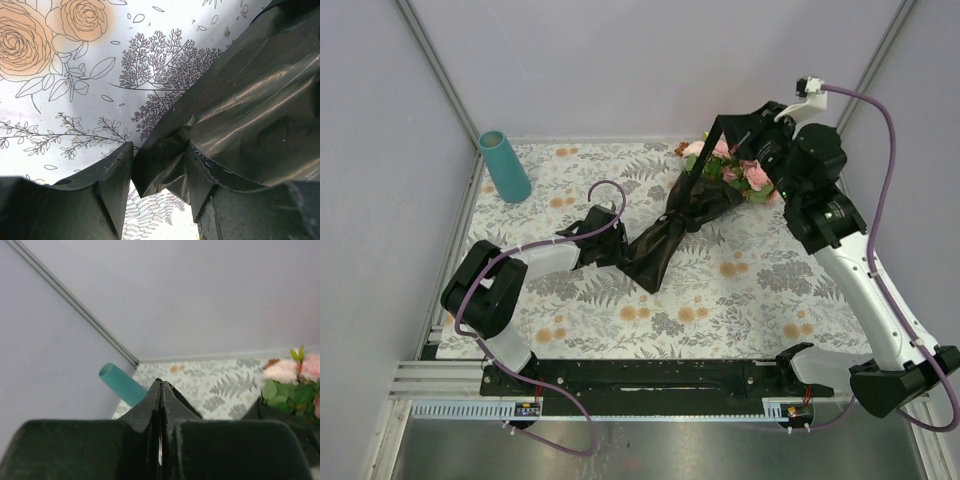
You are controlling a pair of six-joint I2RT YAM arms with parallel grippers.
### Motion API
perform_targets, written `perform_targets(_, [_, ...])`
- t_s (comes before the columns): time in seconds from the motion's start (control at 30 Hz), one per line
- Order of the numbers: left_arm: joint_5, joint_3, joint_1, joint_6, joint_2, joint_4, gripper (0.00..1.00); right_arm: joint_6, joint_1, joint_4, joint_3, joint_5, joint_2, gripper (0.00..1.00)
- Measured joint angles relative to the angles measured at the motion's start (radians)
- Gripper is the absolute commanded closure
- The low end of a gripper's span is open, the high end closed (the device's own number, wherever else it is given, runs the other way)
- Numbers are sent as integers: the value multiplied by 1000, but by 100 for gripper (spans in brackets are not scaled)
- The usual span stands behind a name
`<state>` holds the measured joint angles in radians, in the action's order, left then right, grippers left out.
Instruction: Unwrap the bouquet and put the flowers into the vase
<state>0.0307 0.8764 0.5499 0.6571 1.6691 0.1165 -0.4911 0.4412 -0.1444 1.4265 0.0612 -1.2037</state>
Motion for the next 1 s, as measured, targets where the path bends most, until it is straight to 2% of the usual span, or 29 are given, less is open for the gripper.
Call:
perform_targets(0.17, [0, 0, 0, 3, 0, 0, 50, 1, -1, 31, 121, -10, -2, 100])
perform_targets(0.33, [1, -9, 0, 4, -3, -11, 50, -1, -2, 69, 135, -61, -10, 100])
perform_targets(0.8, [31, -33, 4, 18, -14, -44, 45, -23, -3, 77, 378, -138, -131, 100])
perform_targets(0.93, [36, -33, 8, 18, -19, -41, 44, -32, -3, 96, 393, -162, -127, 100])
perform_targets(1.0, [39, -33, 8, 18, -27, -35, 39, -35, -3, 96, 378, -174, -122, 100])
